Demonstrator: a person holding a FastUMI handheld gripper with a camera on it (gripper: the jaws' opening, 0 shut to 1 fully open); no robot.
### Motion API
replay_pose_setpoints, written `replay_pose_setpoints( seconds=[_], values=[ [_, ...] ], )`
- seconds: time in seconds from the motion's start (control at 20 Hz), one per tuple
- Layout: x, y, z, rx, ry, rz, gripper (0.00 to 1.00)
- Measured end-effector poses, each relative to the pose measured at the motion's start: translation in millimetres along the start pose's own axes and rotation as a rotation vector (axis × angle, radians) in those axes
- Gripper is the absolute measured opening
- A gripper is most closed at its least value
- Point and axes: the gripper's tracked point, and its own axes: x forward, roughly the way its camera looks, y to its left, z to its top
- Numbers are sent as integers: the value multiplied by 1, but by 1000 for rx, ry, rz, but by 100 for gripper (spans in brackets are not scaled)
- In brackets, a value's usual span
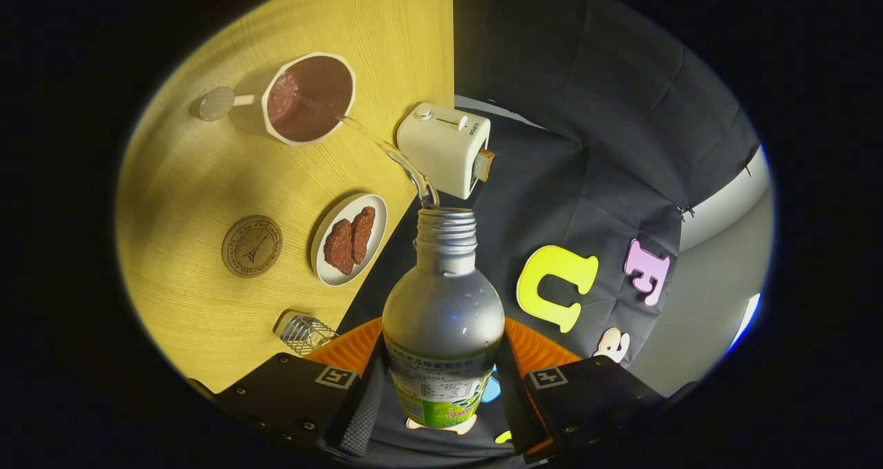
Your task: Take the bottle from table, then pour the juice into the cup, finally place the bottle on the coaster
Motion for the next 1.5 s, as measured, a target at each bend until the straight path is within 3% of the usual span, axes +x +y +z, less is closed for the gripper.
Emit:
replay_pose_setpoints(
  seconds=[1.5],
  values=[
    [5, 8, 23, -107, -30, 43, 75]
  ],
)
